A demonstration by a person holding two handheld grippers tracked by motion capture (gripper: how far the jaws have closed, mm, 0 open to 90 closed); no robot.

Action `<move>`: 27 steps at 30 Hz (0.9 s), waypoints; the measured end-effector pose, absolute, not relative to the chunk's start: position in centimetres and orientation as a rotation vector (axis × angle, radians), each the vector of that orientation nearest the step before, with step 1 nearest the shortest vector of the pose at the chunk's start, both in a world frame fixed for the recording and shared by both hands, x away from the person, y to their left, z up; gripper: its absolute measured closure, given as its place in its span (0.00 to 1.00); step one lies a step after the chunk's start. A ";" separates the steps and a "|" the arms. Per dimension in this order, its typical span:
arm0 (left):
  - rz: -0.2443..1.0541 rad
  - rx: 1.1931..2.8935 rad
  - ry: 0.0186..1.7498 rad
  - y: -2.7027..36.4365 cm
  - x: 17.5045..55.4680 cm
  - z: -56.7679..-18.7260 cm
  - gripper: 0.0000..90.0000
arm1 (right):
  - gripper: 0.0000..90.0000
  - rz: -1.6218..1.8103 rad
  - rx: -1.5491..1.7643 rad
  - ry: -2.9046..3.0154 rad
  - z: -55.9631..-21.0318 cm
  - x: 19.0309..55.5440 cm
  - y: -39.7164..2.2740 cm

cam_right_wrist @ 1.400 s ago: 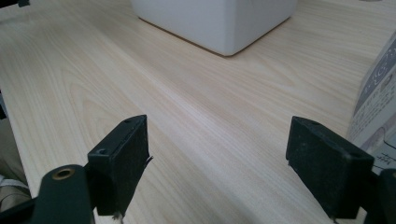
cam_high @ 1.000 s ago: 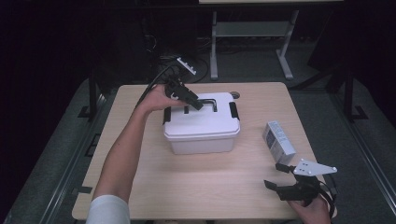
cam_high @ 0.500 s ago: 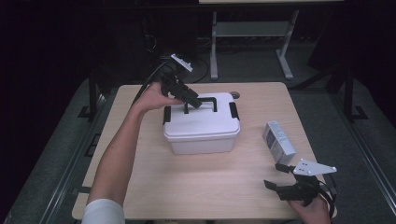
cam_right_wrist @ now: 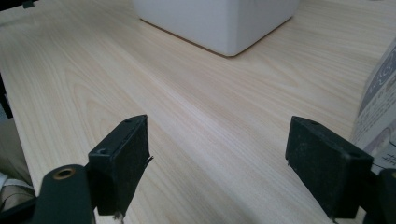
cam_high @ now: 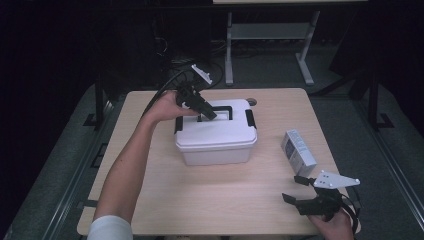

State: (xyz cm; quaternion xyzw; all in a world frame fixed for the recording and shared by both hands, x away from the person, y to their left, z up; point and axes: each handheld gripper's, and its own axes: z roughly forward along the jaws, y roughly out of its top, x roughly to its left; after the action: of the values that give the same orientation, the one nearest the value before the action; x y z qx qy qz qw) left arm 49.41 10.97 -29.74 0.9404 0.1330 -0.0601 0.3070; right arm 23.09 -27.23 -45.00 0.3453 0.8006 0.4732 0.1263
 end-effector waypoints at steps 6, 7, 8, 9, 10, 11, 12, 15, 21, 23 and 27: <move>-0.117 2.559 0.342 10.3 49.3 -28.8 0.68 | 0.23 1.374 1.002 2.336 -45.0 23.1 -27.1; -0.111 2.563 0.337 10.2 49.2 -28.5 0.69 | 0.23 1.373 1.002 2.335 -45.0 23.1 -27.1; -0.111 2.563 0.337 10.2 49.2 -28.5 0.70 | 0.23 1.375 1.000 2.334 -45.0 23.1 -27.1; -0.093 2.593 0.329 9.7 49.2 -28.2 0.70 | 0.23 1.374 1.001 2.334 -45.0 23.1 -27.1; -0.092 2.606 0.327 9.5 49.2 -28.1 0.71 | 0.23 1.374 1.001 2.334 -45.0 23.1 -27.1; -0.085 2.603 0.315 9.4 49.2 -27.9 0.71 | 0.23 1.373 1.001 2.335 -45.0 23.1 -27.1; -0.085 2.588 0.325 9.3 49.2 -27.8 0.73 | 0.23 1.373 0.998 2.334 -45.0 23.0 -27.1; -0.090 2.612 0.320 9.3 49.3 -27.9 0.75 | 0.23 1.371 0.997 2.335 -45.0 23.0 -27.1; -0.078 2.663 0.304 8.6 49.4 -27.3 0.76 | 0.23 1.373 0.994 2.339 -45.0 23.1 -27.0; -0.080 2.657 0.304 8.5 49.4 -27.2 0.78 | 0.23 1.373 0.994 2.339 -45.0 23.1 -27.0; -0.068 2.740 0.285 7.8 49.4 -26.9 0.78 | 0.23 1.374 0.995 2.339 -45.0 23.0 -27.0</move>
State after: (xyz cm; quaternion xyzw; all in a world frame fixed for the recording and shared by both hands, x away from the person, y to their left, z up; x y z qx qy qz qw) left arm 49.42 7.78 -26.90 0.9759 0.1016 -0.0244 0.1917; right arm 23.05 -27.05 -45.01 0.3417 0.8031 0.4717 0.1256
